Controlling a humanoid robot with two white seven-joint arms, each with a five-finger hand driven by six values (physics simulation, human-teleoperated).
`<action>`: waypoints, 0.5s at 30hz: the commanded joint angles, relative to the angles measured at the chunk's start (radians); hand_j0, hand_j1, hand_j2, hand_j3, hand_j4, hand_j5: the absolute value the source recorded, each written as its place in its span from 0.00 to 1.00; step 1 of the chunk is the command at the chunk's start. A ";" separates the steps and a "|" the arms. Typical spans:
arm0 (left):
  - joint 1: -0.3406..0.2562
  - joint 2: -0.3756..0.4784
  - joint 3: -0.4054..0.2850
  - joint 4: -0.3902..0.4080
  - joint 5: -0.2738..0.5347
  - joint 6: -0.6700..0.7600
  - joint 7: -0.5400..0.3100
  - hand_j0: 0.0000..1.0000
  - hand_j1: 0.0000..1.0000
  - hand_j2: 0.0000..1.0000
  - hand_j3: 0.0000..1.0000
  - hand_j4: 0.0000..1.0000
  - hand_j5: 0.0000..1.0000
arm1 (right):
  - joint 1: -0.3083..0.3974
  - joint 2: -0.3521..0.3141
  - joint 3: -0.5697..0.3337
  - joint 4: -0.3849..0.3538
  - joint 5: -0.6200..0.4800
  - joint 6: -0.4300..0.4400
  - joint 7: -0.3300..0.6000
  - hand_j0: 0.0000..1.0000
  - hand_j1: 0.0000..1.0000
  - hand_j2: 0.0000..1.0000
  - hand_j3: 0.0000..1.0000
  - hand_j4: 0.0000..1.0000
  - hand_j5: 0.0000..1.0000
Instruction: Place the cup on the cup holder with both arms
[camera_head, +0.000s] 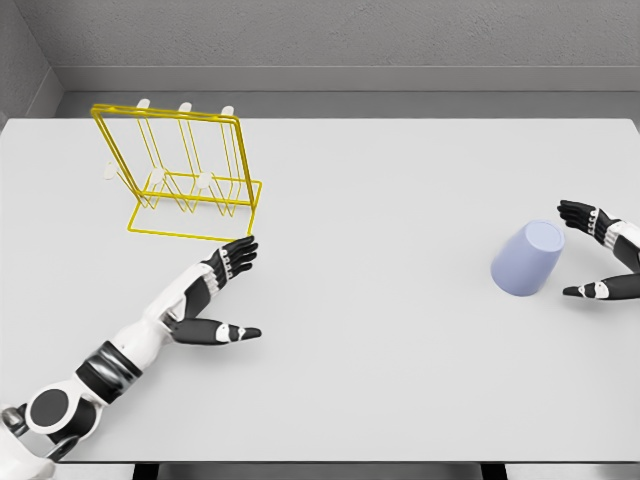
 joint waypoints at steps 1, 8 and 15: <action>0.000 -0.008 0.001 -0.002 0.000 0.001 0.000 1.00 1.00 1.00 1.00 1.00 1.00 | 0.000 -0.002 -0.002 -0.001 -0.008 0.002 0.000 1.00 1.00 1.00 1.00 1.00 1.00; 0.012 -0.023 0.022 -0.002 -0.002 0.001 -0.002 1.00 1.00 1.00 1.00 1.00 1.00 | -0.008 0.034 -0.002 -0.003 -0.008 0.002 0.000 1.00 1.00 1.00 1.00 1.00 1.00; 0.031 -0.028 0.059 -0.003 -0.005 -0.003 -0.007 1.00 1.00 1.00 1.00 1.00 1.00 | -0.005 0.038 -0.002 0.017 -0.009 0.002 0.000 1.00 1.00 1.00 1.00 1.00 1.00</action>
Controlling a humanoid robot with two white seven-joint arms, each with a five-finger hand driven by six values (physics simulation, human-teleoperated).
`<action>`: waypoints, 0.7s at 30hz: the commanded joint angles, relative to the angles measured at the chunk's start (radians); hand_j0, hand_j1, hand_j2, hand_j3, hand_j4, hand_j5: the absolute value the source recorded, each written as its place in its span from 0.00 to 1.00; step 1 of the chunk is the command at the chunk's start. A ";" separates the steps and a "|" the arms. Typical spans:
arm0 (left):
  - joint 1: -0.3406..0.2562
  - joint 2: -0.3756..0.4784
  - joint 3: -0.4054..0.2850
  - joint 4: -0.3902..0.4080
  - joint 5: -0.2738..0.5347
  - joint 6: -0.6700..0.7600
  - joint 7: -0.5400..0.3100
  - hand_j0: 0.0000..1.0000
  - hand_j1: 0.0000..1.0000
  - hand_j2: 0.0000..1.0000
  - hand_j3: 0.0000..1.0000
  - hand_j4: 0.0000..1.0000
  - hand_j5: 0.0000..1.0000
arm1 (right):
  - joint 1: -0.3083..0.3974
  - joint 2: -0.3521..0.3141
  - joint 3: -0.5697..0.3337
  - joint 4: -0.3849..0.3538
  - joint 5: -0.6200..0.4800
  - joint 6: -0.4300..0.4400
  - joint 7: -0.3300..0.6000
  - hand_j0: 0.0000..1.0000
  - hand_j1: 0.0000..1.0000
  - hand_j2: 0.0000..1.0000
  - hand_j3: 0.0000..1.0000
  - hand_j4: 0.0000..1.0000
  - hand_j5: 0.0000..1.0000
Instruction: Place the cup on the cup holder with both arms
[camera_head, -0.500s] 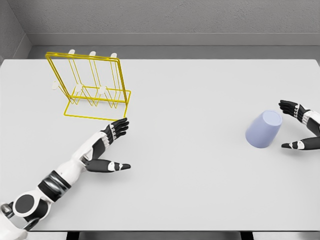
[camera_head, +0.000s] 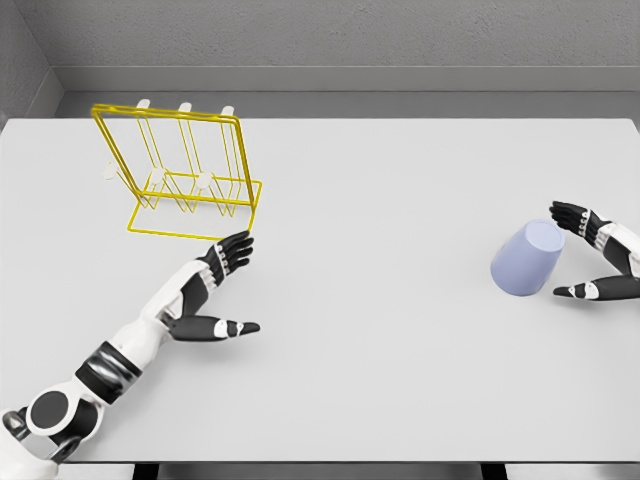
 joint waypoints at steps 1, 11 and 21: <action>0.000 -0.002 0.028 -0.003 -0.002 0.004 -0.002 1.00 1.00 1.00 1.00 1.00 1.00 | -0.002 0.015 -0.002 0.002 -0.009 0.001 0.000 1.00 1.00 1.00 1.00 1.00 1.00; 0.078 -0.036 0.084 -0.046 -0.011 0.045 -0.001 1.00 1.00 1.00 1.00 1.00 1.00 | -0.011 0.019 -0.011 -0.001 -0.008 0.001 0.000 1.00 1.00 1.00 1.00 1.00 1.00; 0.091 -0.038 0.083 -0.055 -0.011 0.045 -0.002 1.00 1.00 1.00 1.00 1.00 1.00 | -0.012 0.029 -0.014 0.023 -0.011 0.001 0.000 1.00 1.00 1.00 1.00 1.00 1.00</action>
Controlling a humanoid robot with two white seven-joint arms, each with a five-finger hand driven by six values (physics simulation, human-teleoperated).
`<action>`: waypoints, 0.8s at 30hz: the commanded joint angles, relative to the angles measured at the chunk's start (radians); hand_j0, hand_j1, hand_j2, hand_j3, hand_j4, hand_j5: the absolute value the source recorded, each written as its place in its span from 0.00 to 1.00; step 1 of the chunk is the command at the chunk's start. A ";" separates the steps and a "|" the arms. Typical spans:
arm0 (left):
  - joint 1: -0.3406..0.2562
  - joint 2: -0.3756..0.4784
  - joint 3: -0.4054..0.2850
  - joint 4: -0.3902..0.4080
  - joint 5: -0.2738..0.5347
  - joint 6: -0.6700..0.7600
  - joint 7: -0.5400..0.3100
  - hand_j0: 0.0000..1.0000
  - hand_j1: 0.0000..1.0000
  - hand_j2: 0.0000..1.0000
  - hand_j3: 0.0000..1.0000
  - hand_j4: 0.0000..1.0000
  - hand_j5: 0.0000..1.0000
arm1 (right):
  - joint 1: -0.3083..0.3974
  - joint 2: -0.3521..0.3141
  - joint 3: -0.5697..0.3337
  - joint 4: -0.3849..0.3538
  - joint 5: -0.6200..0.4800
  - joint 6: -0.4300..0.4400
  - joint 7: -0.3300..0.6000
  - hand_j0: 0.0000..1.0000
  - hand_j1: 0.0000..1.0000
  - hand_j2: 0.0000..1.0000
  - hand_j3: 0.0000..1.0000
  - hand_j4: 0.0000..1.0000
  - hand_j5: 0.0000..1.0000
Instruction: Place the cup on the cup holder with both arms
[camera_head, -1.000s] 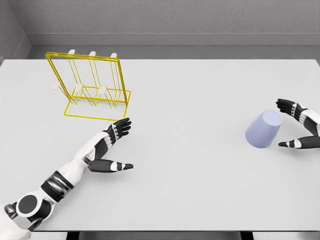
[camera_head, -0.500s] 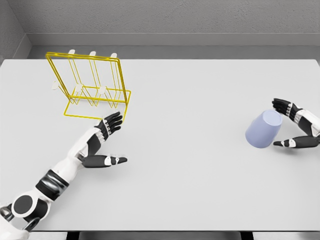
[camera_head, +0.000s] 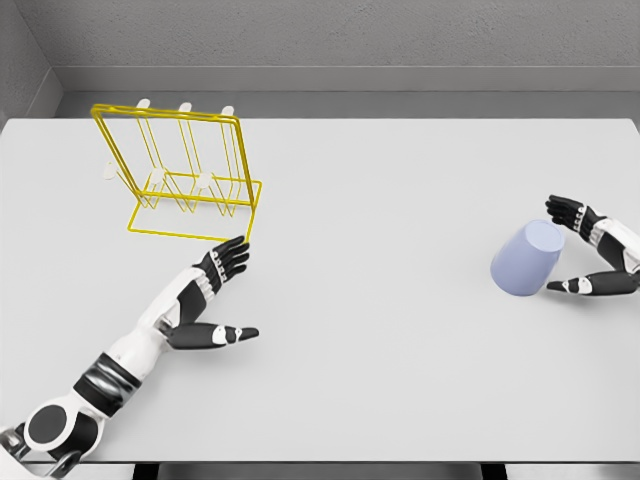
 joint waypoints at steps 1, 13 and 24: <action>0.000 0.000 0.001 -0.002 0.001 0.000 0.000 1.00 1.00 1.00 1.00 1.00 1.00 | 0.000 -0.001 -0.003 0.018 -0.009 0.001 0.000 1.00 1.00 1.00 1.00 1.00 1.00; 0.002 -0.001 -0.001 -0.004 0.001 0.000 0.000 1.00 1.00 1.00 1.00 1.00 1.00 | 0.003 0.000 -0.012 0.017 -0.015 0.001 0.000 1.00 1.00 1.00 1.00 1.00 1.00; 0.000 -0.001 -0.002 -0.002 0.001 0.000 0.001 1.00 1.00 1.00 1.00 1.00 1.00 | 0.005 0.005 -0.008 0.003 -0.014 0.001 0.000 1.00 1.00 1.00 1.00 1.00 1.00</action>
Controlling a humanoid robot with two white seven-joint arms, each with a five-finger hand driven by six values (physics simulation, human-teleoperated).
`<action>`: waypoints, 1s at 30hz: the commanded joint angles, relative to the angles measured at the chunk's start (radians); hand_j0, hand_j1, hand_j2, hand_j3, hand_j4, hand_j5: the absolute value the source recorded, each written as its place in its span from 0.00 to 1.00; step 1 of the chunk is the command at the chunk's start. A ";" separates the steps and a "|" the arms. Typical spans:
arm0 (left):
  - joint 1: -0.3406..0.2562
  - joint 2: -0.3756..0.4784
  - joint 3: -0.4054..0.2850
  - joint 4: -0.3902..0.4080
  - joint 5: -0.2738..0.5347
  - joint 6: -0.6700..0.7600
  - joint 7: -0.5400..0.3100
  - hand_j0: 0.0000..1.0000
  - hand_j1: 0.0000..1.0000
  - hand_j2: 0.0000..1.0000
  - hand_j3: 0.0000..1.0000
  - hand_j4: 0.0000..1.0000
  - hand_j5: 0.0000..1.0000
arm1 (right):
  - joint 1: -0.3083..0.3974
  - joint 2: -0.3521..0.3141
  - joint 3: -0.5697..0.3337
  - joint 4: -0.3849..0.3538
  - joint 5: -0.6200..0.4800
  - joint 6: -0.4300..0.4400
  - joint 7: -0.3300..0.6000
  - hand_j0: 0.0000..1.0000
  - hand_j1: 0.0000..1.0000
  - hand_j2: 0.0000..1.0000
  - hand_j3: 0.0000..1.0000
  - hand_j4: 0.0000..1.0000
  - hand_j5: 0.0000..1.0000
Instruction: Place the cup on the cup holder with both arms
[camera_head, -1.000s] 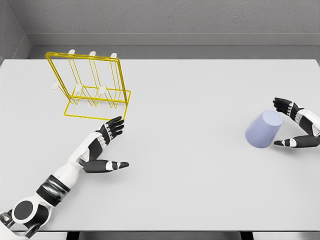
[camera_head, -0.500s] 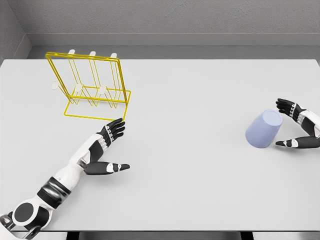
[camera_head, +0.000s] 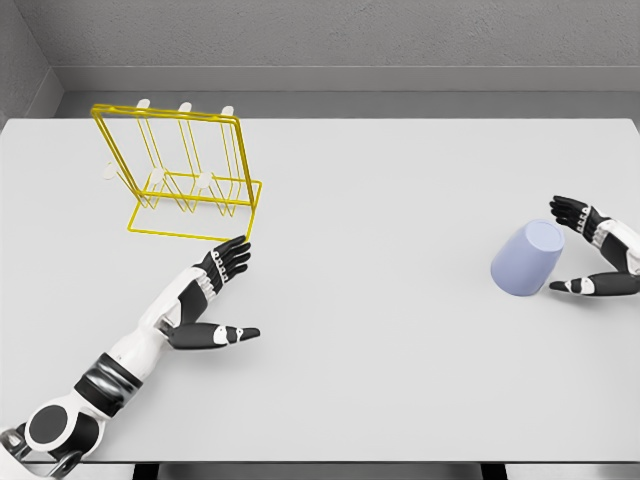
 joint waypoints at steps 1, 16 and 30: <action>0.000 0.001 -0.001 -0.001 0.001 0.000 0.000 1.00 1.00 1.00 1.00 1.00 1.00 | 0.000 -0.001 0.001 -0.003 -0.007 0.001 0.000 1.00 1.00 1.00 1.00 1.00 1.00; 0.000 0.001 0.001 0.001 -0.001 0.000 0.001 1.00 1.00 1.00 1.00 1.00 1.00 | 0.011 -0.010 0.017 -0.041 -0.006 0.001 0.000 1.00 1.00 1.00 1.00 1.00 1.00; 0.000 -0.001 -0.001 -0.001 -0.001 0.000 0.000 1.00 1.00 1.00 1.00 1.00 1.00 | 0.028 -0.019 0.021 -0.110 -0.004 0.001 0.000 1.00 1.00 1.00 1.00 1.00 1.00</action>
